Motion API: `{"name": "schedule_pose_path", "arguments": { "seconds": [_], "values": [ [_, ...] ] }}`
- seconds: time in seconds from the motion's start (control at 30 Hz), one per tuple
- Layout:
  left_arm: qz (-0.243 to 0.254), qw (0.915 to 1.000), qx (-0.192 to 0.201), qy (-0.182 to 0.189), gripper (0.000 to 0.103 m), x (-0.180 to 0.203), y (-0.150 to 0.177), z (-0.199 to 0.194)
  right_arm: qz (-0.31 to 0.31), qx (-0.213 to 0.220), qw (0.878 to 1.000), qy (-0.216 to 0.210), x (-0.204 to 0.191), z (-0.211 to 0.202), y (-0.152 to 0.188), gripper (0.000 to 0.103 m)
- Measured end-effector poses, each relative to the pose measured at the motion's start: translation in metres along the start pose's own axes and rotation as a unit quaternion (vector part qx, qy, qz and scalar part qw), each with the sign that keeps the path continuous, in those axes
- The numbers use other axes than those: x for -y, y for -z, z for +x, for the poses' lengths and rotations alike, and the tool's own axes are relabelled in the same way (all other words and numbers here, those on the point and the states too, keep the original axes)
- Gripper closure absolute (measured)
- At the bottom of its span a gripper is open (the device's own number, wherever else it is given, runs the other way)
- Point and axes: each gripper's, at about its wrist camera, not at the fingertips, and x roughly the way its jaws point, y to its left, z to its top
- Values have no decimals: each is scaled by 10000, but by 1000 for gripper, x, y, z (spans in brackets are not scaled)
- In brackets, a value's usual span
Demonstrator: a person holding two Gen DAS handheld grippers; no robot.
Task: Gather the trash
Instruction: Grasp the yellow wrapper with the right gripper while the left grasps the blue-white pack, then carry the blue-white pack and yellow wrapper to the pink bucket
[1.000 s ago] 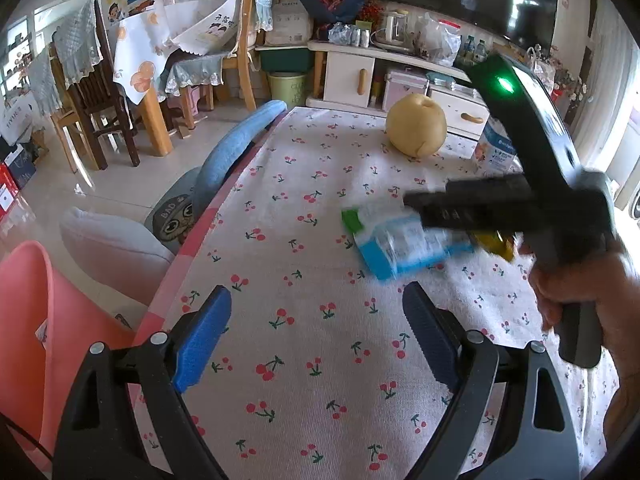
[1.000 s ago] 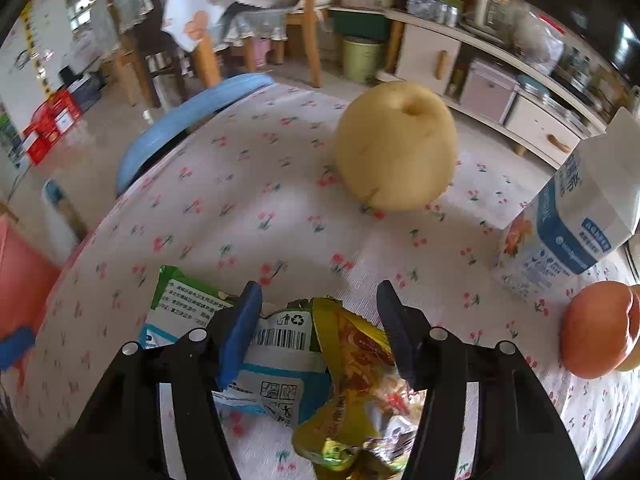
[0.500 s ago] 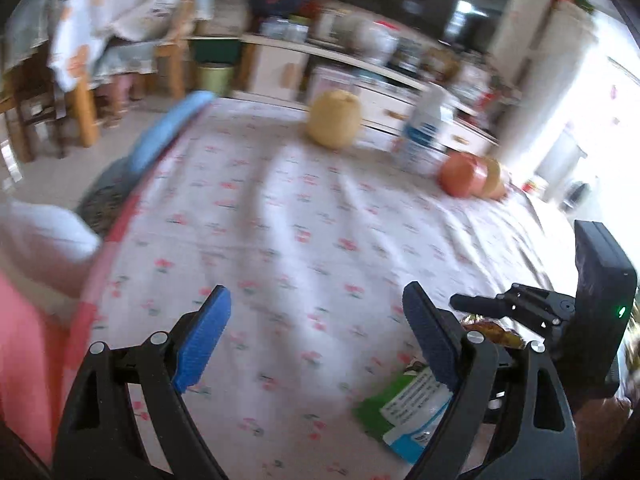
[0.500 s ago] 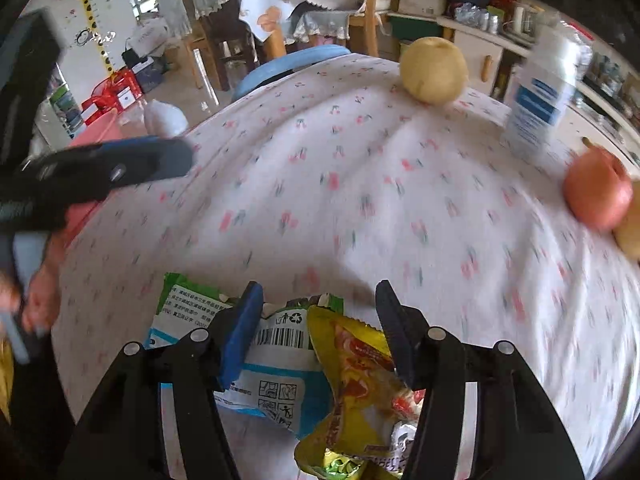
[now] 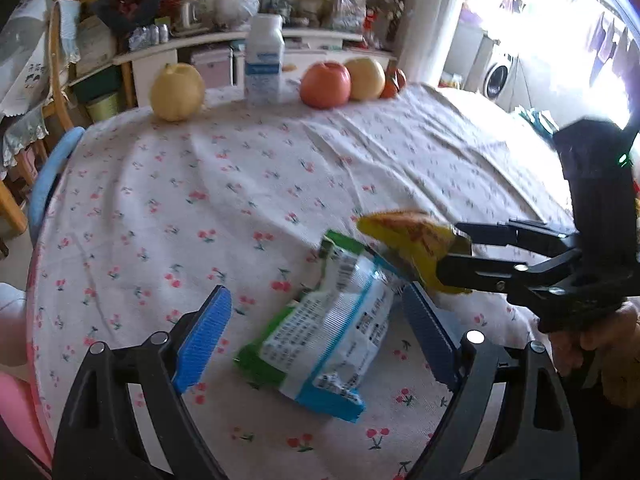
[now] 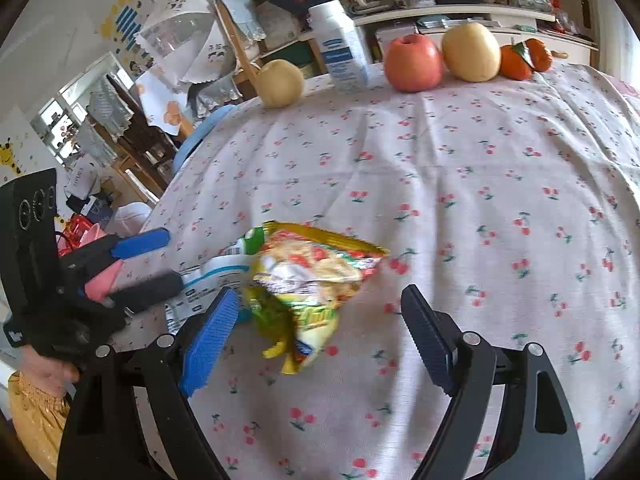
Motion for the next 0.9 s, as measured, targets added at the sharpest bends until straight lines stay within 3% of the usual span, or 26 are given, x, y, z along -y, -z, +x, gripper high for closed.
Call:
{"name": "schedule_pose_path", "arguments": {
  "seconds": [0.2,0.4,0.6,0.9],
  "values": [
    [247,9994,-229,68,15,10,3,11,-13,60,9998,-167,-11,6,-1,23],
    [349,9988,-329,-94,16,12,7,17,118,-63,9998,-134,-4,24,-12,41],
    [403,9981,-331,-318,24,17,10,21,65,-110,9999,1,-2,24,-14,53],
    [139,9986,-143,-490,38,16,12,17,-301,-164,9992,184,-7,27,-15,56]
  ]
}}
